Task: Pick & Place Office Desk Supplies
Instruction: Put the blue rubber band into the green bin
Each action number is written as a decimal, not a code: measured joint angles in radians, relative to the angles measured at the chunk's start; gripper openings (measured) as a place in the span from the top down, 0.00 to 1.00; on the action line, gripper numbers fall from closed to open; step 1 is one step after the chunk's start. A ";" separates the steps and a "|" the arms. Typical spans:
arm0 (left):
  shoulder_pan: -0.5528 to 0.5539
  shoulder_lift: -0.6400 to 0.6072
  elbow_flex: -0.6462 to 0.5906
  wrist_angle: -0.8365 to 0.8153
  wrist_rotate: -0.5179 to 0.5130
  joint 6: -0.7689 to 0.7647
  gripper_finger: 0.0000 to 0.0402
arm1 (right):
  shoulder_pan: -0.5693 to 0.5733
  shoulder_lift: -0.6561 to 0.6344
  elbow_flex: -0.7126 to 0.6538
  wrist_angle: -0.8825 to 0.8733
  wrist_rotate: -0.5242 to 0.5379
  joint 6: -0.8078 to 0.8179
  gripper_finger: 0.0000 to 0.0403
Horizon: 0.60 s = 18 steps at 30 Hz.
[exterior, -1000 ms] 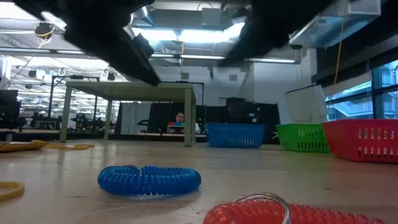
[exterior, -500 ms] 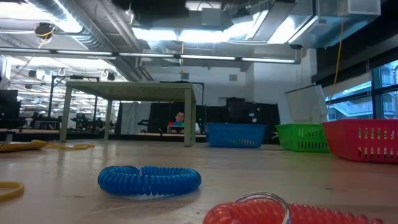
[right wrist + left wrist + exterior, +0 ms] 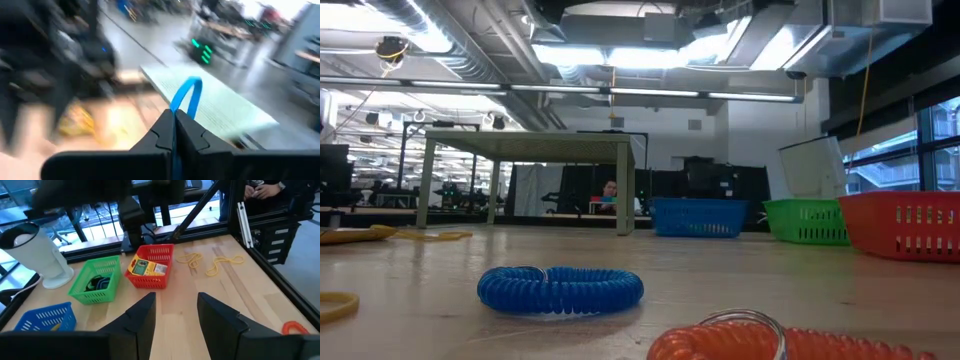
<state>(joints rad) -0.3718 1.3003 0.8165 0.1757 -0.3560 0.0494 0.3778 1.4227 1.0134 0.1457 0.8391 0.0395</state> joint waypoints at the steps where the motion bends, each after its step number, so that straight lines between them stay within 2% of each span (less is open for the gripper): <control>1: 0.000 0.000 0.000 0.000 0.001 -0.001 0.65 | -0.008 0.000 0.000 -0.065 0.021 0.035 0.99; 5: 0.001 0.000 0.000 0.008 0.000 -0.001 0.65 | -0.053 0.000 0.000 -0.332 0.019 0.244 0.99; 12: 0.001 0.000 0.000 0.008 0.001 -0.001 0.65 | -0.174 0.000 0.000 -0.814 -0.165 0.610 0.99; 15: 0.001 0.000 0.000 0.008 0.001 -0.001 0.65 | -0.222 0.000 0.000 -0.986 -0.200 0.712 0.99; 18: 0.001 0.000 0.000 0.008 0.002 -0.001 0.65 | -0.258 -0.001 -0.016 -1.083 -0.203 0.771 0.99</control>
<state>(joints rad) -0.3710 1.3006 0.8165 0.1833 -0.3542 0.0479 0.1200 1.4220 0.9976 -0.9378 0.6366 0.8101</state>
